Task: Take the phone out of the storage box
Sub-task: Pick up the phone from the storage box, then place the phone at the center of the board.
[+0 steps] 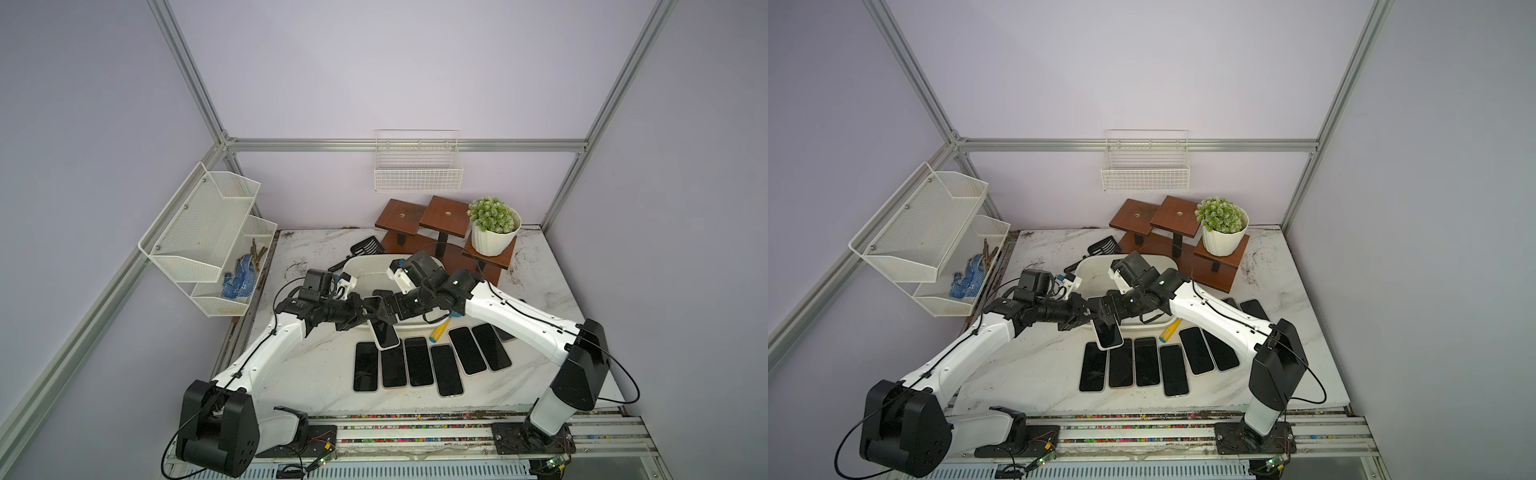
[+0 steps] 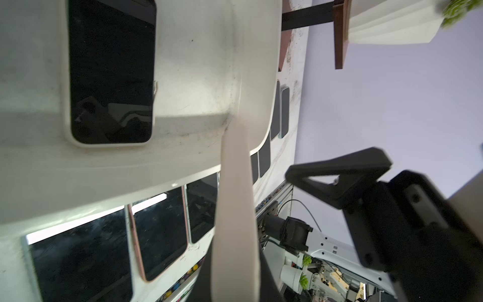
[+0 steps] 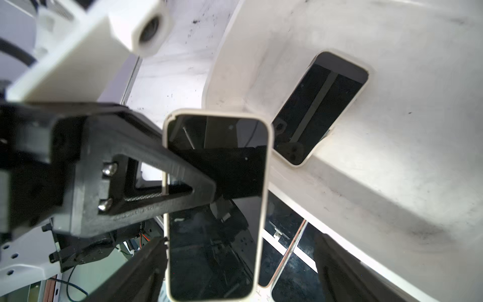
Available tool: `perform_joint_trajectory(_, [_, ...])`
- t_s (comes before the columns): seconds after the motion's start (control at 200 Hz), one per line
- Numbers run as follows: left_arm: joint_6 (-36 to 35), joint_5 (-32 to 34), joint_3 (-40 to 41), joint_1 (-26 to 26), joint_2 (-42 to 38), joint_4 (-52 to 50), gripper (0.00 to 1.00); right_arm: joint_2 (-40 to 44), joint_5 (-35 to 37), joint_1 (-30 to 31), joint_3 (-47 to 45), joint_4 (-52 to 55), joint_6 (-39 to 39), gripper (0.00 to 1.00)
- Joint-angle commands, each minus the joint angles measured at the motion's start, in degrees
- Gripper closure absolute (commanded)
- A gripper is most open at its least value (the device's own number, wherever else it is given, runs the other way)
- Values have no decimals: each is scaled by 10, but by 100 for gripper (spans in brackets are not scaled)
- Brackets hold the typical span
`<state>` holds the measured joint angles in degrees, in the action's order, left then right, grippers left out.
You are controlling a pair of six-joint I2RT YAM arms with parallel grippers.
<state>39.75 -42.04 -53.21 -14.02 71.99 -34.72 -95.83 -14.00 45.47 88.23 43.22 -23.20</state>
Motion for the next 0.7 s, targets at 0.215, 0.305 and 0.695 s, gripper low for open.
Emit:
perform_joint_trajectory(0.215, [-133, 152, -64, 1, -86, -316, 100, 72, 4, -58, -37, -33, 17, 6])
perform_joint_trajectory(0.305, [-134, 208, -74, 0, -89, -374, 100, 72, 1, -61, -48, -42, 17, 6])
perform_joint_trajectory(0.695, [-187, 270, -74, 4, 15, -374, 100, 72, -38, -62, -62, -53, 14, 5])
